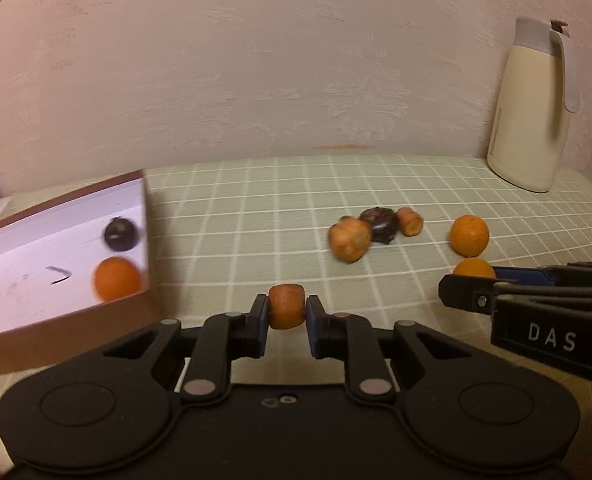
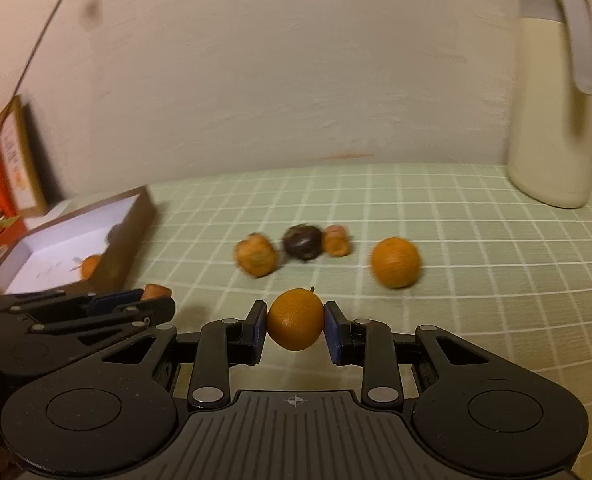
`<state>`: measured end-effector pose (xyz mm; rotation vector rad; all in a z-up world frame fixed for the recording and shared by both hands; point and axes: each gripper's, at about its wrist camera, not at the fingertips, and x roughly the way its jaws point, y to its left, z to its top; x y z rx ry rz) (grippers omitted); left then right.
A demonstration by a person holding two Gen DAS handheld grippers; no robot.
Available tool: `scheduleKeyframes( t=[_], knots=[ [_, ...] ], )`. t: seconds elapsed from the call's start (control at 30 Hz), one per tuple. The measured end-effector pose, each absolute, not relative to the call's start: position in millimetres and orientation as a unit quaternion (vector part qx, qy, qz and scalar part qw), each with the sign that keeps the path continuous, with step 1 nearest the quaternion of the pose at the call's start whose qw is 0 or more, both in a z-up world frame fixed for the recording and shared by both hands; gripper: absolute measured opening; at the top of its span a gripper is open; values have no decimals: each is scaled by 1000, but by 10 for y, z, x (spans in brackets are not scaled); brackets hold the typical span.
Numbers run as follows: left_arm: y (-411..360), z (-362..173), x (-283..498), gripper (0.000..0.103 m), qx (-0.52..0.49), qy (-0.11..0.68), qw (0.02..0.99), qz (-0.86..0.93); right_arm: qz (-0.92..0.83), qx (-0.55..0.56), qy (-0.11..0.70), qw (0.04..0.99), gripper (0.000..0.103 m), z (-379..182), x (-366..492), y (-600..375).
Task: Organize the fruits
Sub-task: 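Lift the mandarin with the right tool while the left tool grasps the kumquat, then carry the mandarin and kumquat over the white box with both tools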
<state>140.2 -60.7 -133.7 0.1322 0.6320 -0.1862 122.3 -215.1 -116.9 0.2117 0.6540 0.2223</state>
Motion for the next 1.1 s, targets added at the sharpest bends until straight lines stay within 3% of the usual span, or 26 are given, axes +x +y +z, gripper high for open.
scheduleKeyframes(
  t=[0.63, 1.1],
  knots=[
    [323, -794, 755, 10, 22, 252, 967, -35, 227, 62, 247, 940, 31, -620, 748, -1292],
    [1083, -659, 666, 10, -20, 229, 972, 54, 280, 69, 202, 936, 31, -430, 863, -663]
  ],
)
